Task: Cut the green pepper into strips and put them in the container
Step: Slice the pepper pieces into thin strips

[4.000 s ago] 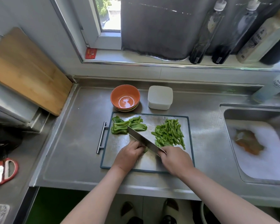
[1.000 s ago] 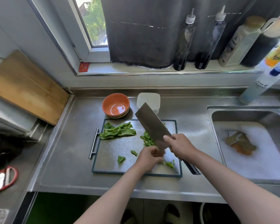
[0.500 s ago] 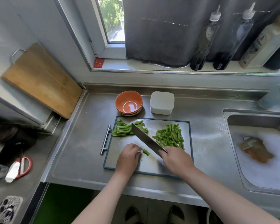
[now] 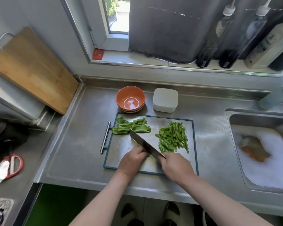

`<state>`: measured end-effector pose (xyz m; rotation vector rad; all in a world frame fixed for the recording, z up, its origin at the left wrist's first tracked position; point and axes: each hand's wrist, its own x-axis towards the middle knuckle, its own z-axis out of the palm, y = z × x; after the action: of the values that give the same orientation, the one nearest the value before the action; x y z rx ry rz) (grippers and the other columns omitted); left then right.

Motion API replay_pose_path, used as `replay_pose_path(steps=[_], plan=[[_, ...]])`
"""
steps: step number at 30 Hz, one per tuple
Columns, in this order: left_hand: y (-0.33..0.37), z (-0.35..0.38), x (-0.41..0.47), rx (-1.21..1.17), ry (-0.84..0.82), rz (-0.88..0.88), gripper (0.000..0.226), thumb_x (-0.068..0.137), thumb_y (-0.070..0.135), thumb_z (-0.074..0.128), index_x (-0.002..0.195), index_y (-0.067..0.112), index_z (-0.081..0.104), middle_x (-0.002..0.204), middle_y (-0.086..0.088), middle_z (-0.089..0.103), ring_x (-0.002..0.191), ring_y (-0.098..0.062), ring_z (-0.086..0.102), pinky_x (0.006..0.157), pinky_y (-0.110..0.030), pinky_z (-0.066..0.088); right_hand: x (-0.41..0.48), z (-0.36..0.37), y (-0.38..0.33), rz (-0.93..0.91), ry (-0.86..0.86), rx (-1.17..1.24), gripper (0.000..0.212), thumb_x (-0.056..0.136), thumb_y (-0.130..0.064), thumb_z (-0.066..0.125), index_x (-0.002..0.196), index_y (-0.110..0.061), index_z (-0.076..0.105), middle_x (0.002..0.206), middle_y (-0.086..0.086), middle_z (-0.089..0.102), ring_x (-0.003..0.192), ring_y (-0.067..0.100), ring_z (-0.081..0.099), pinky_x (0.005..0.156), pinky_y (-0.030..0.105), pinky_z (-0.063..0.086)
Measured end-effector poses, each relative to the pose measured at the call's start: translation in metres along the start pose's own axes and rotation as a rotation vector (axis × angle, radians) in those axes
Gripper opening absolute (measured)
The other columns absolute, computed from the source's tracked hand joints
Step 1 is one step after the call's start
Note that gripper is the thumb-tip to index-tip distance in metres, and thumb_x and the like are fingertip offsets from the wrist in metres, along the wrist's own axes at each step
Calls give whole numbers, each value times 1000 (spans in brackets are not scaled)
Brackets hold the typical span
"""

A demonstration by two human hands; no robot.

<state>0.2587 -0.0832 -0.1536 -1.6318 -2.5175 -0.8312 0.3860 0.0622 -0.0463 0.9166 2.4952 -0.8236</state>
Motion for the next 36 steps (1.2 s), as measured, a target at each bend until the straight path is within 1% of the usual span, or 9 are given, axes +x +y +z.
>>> replay_pose_path(steps=[7,12,14,18,21,24,27,32,36], plan=[[-2,0,4,-3,34,15,18,83,17,55,81,9,71,89,-4,66,85,-17,55,51,-29,53,-2,-6,-5,-15,36,-6,41,102,-46,38,72,-23,52,73,-6,60,73,23,57,61,34,41],[0,2,3,-25,58,4,15,83,15,57,85,10,71,90,-4,65,84,-17,56,52,-28,53,-7,-9,-6,3,13,8,40,102,-46,39,73,-23,54,74,-6,59,74,22,57,64,34,43],[0,1,3,-28,74,11,7,81,10,65,86,11,69,89,-3,64,84,-16,56,51,-28,53,-9,-9,-6,6,8,17,40,103,-46,39,73,-22,54,74,-6,59,72,20,56,65,34,44],[2,2,2,-35,103,-2,25,68,-2,85,83,10,71,85,-4,66,80,-17,57,50,-29,53,-11,-9,-4,2,13,30,41,103,-44,40,70,-23,51,71,-5,60,67,17,55,58,33,40],[1,4,2,-43,125,-8,19,69,-2,82,81,10,71,85,-4,67,81,-17,58,51,-31,54,-14,-9,-2,-16,42,21,41,103,-43,39,69,-23,50,68,-4,58,63,15,52,53,32,35],[0,6,1,-48,135,-25,2,79,10,70,79,10,72,86,-3,66,84,-15,57,49,-31,54,-15,-10,-3,-30,68,40,41,104,-42,39,70,-22,51,67,-3,59,62,14,52,54,32,35],[2,7,0,-45,145,-42,15,84,17,60,78,10,72,85,-4,66,85,-15,56,49,-31,53,-14,-8,-5,-37,64,16,39,103,-42,40,70,-25,50,68,-5,58,64,16,52,55,33,36],[4,5,4,-36,160,-2,13,87,15,62,80,9,71,85,-5,66,80,-20,60,51,-33,54,-16,-6,-3,-27,99,-45,36,104,-40,36,74,-26,49,69,-5,55,68,20,50,58,34,34],[3,4,6,-64,120,26,15,90,17,59,85,8,70,89,-5,65,79,-22,62,54,-34,54,-12,-5,-3,15,63,-16,36,104,-41,37,76,-24,54,74,-6,57,72,21,52,63,34,39]])
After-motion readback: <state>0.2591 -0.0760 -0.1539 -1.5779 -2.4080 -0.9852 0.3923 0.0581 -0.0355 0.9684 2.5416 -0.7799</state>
